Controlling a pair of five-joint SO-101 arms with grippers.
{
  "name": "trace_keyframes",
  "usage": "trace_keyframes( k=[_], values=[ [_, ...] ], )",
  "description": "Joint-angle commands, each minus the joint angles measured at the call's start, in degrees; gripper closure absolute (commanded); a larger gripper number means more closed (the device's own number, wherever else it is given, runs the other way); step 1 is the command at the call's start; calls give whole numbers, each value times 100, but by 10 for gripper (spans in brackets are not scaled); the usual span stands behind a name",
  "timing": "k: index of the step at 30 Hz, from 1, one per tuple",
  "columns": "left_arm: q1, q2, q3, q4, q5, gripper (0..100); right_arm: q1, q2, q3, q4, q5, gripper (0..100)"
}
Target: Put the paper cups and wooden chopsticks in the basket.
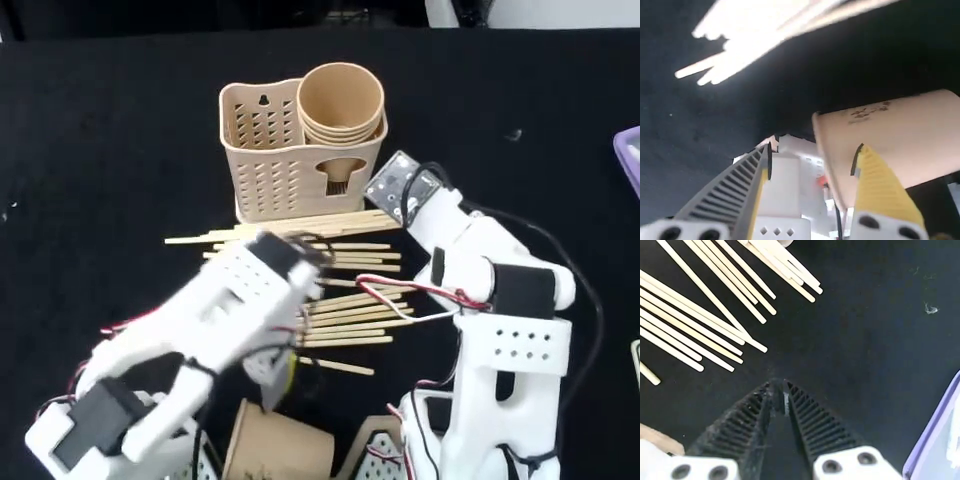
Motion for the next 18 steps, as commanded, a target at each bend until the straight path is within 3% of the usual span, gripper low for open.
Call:
trace_keyframes(
  k=[1,6,13,18],
  values=[
    [901,9,-75,35,-62,725,167,-154,92,-229,-62,987],
    [1534,9,470,-580,-9,725,475,-163,84,-273,-26,987],
    [1411,9,1130,-1424,-9,725,853,-163,-119,-264,-18,987],
    [1429,-26,919,-1829,-26,725,844,-163,-127,-273,-18,987]
  ],
)
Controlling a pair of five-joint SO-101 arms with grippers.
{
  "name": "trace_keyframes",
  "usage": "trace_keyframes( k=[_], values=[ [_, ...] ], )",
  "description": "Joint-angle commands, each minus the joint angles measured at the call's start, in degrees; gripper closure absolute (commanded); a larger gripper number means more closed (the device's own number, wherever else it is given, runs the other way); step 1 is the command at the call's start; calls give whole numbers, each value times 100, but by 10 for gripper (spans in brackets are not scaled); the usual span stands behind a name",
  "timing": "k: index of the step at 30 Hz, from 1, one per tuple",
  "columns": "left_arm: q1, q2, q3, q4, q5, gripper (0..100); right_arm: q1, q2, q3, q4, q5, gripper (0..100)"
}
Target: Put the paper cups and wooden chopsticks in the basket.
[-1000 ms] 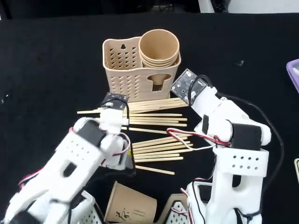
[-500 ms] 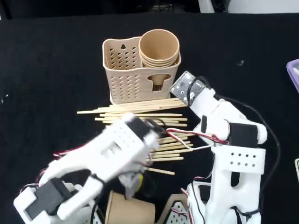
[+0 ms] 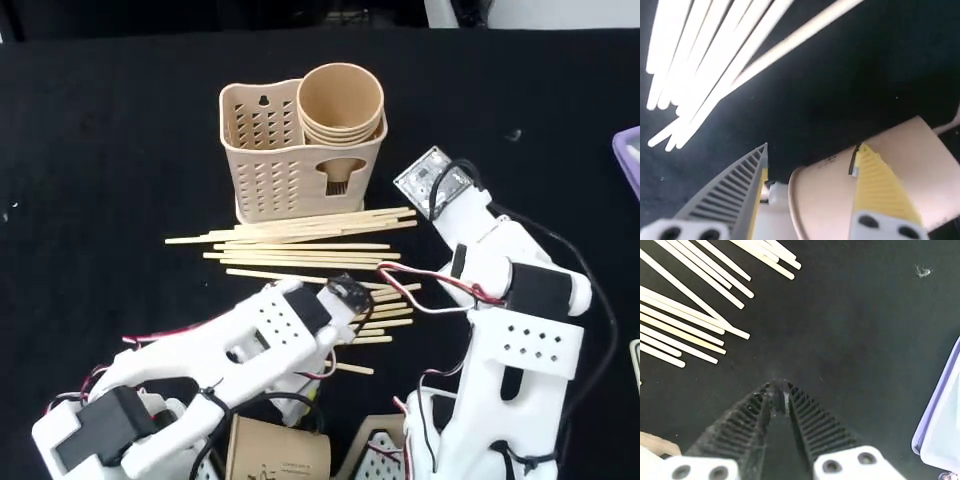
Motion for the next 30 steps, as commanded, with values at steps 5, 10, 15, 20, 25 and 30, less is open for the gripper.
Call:
trace_keyframes(
  k=[5,10,15,20,25,30],
  values=[
    [-154,-897,-1024,519,-62,725,114,-163,-259,-105,-26,987],
    [-1156,-2620,-1666,1231,-413,721,114,-163,-251,-88,-44,987],
    [-1982,-3640,-1314,1662,-1424,721,70,-163,-251,-105,-44,987],
    [-2440,-3596,-716,1679,-3182,725,-193,-163,-259,-105,-62,987],
    [-2932,-2989,-541,1846,-4141,726,-246,-163,-259,-114,-273,987],
    [-3125,-1644,-585,1846,-4615,726,-246,-163,-259,-114,-281,987]
  ],
)
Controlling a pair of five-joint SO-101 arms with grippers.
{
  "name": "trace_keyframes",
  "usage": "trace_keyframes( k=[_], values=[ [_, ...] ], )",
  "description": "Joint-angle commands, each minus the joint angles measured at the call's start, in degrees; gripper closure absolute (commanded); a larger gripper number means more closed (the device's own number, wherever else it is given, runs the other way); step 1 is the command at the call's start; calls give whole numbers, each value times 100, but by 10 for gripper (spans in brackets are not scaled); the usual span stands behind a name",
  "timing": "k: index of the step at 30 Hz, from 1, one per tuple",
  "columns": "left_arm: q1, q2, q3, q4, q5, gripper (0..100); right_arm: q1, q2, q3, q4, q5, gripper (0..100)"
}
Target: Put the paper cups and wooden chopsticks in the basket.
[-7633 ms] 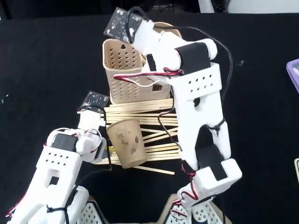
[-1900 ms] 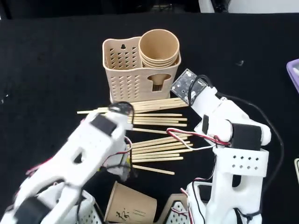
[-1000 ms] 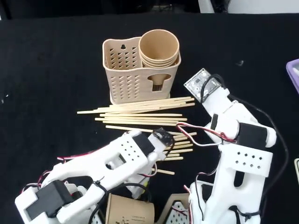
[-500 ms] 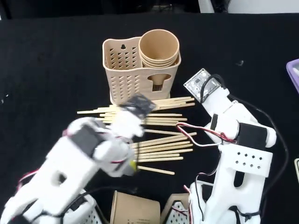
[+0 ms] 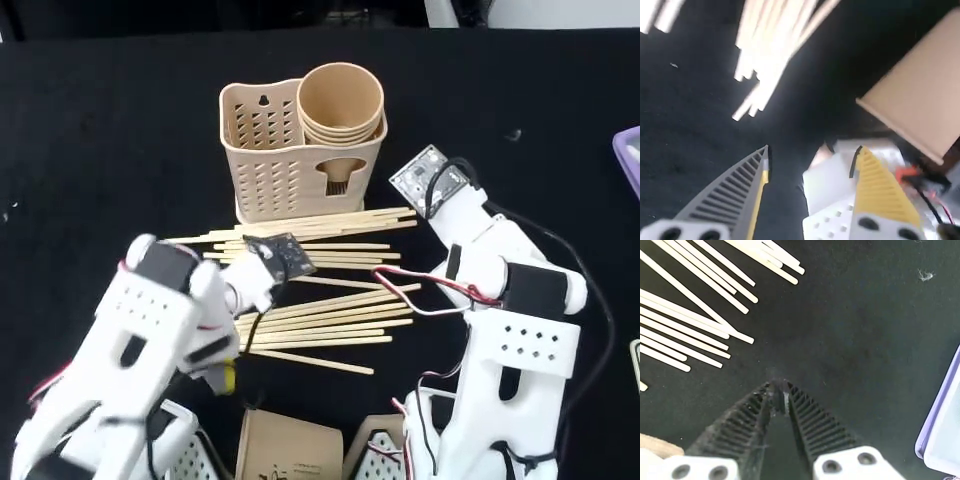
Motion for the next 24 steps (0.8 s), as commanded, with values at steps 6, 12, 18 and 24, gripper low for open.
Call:
trace_keyframes(
  k=[6,12,18,24],
  values=[
    [268,1143,-57,62,-211,726,-79,-163,-259,-114,-70,987],
    [1244,571,-22,62,185,723,-70,-163,-268,-114,-44,987],
    [1886,70,198,-62,466,722,158,-163,-716,-62,-79,987],
    [1912,756,101,-62,440,722,510,-163,-1156,-53,-70,987]
  ],
)
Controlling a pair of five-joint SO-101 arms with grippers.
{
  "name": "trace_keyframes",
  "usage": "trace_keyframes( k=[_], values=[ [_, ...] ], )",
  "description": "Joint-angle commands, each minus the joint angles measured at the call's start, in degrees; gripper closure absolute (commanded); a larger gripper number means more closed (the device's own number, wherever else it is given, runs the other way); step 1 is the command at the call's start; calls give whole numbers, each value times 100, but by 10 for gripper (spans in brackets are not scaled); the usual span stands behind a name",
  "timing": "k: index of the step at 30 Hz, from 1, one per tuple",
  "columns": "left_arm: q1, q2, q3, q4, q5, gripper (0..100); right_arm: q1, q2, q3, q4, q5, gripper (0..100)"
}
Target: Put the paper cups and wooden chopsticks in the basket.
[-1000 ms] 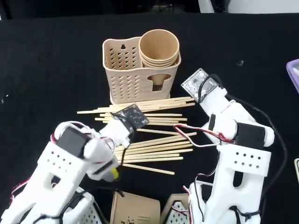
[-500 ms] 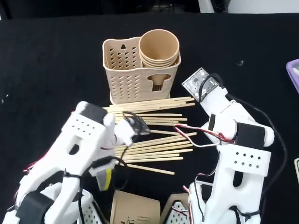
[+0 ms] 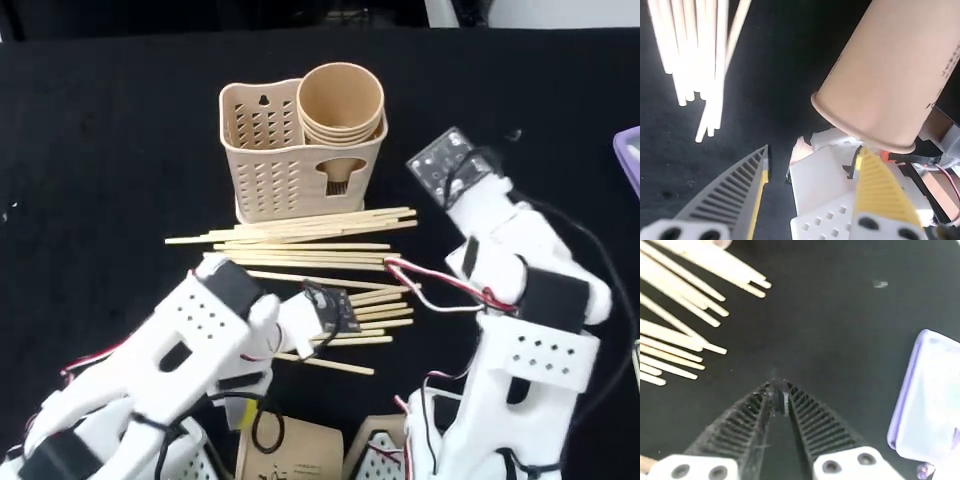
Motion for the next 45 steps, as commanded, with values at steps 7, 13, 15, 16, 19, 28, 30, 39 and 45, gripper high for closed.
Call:
trace_keyframes(
  k=[7,13,15,16,19,28,30,39,45],
  values=[
    [1305,765,-189,-316,343,722,202,-163,-338,-53,-26,987],
    [1138,123,-637,-1046,1301,722,545,-163,-356,-97,-18,987],
    [822,-105,-699,-1407,1644,722,738,-163,-356,-97,-18,987],
    [629,-193,-681,-1644,1811,722,818,-163,-356,-97,-18,987],
    [154,-431,-514,-2242,2330,722,993,-163,-356,-105,-9,987],
    [-523,-1240,-330,-2479,2787,721,1020,-163,-338,-105,-9,987],
    [-523,-1415,-330,-2259,2558,721,1011,-163,-330,-105,-9,987],
    [-1297,-1204,-207,-897,-756,720,993,-163,-303,-79,-9,987],
    [-2123,-967,-163,-738,-2004,710,879,-154,-84,-105,-9,987]
  ],
)
